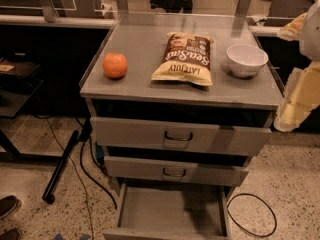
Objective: Close bottom drawer
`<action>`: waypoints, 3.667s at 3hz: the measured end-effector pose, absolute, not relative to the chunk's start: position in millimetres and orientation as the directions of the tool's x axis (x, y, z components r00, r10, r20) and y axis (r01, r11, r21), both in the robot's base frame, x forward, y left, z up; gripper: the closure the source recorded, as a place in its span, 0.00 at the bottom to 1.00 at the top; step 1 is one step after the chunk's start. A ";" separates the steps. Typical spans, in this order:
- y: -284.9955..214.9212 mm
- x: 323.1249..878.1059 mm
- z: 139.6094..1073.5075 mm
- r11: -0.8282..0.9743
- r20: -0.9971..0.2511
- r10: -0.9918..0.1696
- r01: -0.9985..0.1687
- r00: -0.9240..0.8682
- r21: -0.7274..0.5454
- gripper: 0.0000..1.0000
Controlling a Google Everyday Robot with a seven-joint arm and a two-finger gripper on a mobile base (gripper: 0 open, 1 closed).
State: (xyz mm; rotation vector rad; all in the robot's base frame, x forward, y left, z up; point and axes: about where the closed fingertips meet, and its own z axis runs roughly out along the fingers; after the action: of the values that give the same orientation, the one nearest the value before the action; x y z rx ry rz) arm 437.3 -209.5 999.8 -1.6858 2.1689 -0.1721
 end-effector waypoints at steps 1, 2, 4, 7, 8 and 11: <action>-209.5 437.3 999.8 0.270 -0.225 -0.953 -0.905 -0.203 -0.327 0.00; -209.5 437.3 999.8 0.270 -0.225 -0.953 -0.905 -0.203 -0.327 0.10; -209.5 437.2 999.9 0.270 -0.225 -0.953 -0.905 -0.203 -0.328 0.57; -214.8 428.5 980.9 0.303 -0.224 -0.945 -0.898 -0.239 -0.318 1.00; -226.3 403.6 929.6 0.364 -0.205 -0.926 -0.894 -0.318 -0.262 1.00; -241.3 335.5 778.1 0.445 -0.090 -0.894 -0.895 -0.440 -0.045 1.00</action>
Offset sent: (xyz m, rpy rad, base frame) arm 0.0000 0.0000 0.0000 0.0000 0.0000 0.0000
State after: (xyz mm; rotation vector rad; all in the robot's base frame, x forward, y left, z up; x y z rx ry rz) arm 335.5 -241.3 778.1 -1.6044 2.5837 0.0140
